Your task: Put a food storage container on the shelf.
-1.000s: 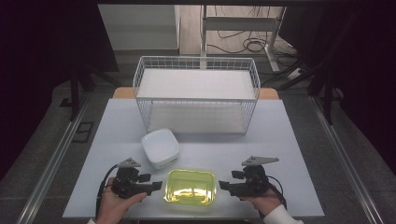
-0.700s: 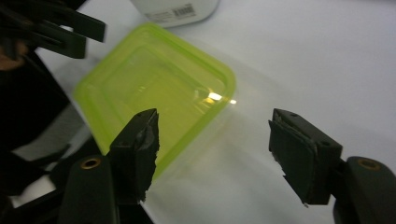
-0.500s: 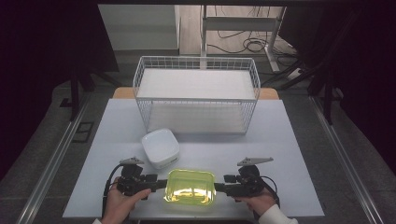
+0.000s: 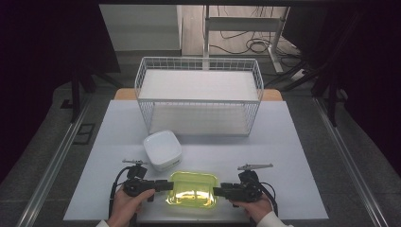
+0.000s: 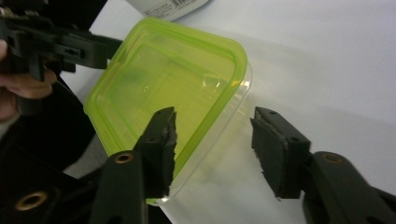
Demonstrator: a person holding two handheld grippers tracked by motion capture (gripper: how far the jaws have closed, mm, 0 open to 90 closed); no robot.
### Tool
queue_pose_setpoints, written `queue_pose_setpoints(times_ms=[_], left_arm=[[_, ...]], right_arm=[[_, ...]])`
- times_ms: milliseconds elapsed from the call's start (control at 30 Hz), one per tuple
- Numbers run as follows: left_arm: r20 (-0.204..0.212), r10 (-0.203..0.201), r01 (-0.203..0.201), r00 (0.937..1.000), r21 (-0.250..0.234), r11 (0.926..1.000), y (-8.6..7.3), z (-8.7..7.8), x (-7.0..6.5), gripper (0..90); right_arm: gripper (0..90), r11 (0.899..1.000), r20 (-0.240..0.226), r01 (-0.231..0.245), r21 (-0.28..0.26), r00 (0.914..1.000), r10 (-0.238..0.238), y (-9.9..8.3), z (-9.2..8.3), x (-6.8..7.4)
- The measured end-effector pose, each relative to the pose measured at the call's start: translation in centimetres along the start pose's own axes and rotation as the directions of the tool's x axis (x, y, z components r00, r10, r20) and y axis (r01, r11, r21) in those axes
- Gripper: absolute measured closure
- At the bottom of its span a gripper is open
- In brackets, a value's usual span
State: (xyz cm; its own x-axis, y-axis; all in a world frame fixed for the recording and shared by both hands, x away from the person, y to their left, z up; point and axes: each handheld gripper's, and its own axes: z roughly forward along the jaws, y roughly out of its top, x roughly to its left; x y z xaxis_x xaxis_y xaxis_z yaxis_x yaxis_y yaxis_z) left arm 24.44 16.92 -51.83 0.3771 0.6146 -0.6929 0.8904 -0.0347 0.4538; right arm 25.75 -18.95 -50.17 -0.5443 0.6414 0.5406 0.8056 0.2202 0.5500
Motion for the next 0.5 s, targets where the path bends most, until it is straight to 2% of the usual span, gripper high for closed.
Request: queue_pose_setpoints(times_ms=[100, 167, 200, 233, 267, 300, 333, 367, 433, 500], left_arm=[[-0.002, -0.004, 0.004, 1.0000, 0.012, 0.9999, 0.0, 0.3, 0.1, 60.4], [0.015, -0.011, 0.010, 0.9998, 0.027, 0.9996, -0.1, 0.5, 0.3, 61.3], [0.036, -0.030, 0.029, 0.9989, 0.040, 0.9988, -0.2, 0.8, 0.5, 63.4], [0.036, -0.030, 0.029, 0.9989, 0.040, 0.9988, -0.2, 0.8, 0.5, 64.7], [0.046, -0.048, 0.046, 0.9978, 0.040, 0.9981, -0.2, 0.9, 0.7, 64.7], [0.076, -0.067, 0.064, 0.9949, 0.041, 0.9971, -0.3, 1.0, 1.0, 72.0], [0.076, -0.067, 0.064, 0.9949, 0.041, 0.9971, -0.3, 1.0, 1.0, 73.0], [0.077, -0.068, 0.065, 0.9947, 0.039, 0.9971, -0.2, 0.9, 1.0, 73.5], [0.081, -0.067, 0.064, 0.9944, 0.035, 0.9973, -0.3, 0.9, 0.9, 73.8], [0.095, -0.077, 0.075, 0.9925, 0.024, 0.9969, -0.3, 0.7, 0.8, 75.4]], right_arm=[[56.8, 0.998, -0.040, -0.059, -0.002, 0.9975, 0.059, 0.0, 0.2, -0.5], [59.3, 0.997, -0.052, -0.078, 0.007, 0.9956, 0.078, -0.1, 0.3, -0.7], [61.5, 0.996, -0.063, -0.090, 0.009, 0.9939, 0.090, -0.2, 0.5, -0.9], [61.5, 0.996, -0.063, -0.090, 0.009, 0.9939, 0.090, -0.2, 0.5, -0.9], [62.9, 0.995, -0.068, -0.098, 0.009, 0.9928, 0.098, -0.2, 0.6, -0.9], [67.7, 0.993, -0.086, -0.114, 0.011, 0.9896, 0.115, -0.2, 0.7, -1.0], [67.7, 0.993, -0.086, -0.114, 0.011, 0.9896, 0.115, -0.2, 0.7, -1.0], [68.7, 0.991, -0.103, -0.129, 0.019, 0.9861, 0.130, -0.2, 0.9, -1.0], [70.2, 0.990, -0.105, -0.142, 0.018, 0.9841, 0.143, -0.2, 0.9, -1.1], [74.5, 0.983, -0.132, -0.184, 0.001, 0.9743, 0.183, -0.1, 0.7, -1.4]])
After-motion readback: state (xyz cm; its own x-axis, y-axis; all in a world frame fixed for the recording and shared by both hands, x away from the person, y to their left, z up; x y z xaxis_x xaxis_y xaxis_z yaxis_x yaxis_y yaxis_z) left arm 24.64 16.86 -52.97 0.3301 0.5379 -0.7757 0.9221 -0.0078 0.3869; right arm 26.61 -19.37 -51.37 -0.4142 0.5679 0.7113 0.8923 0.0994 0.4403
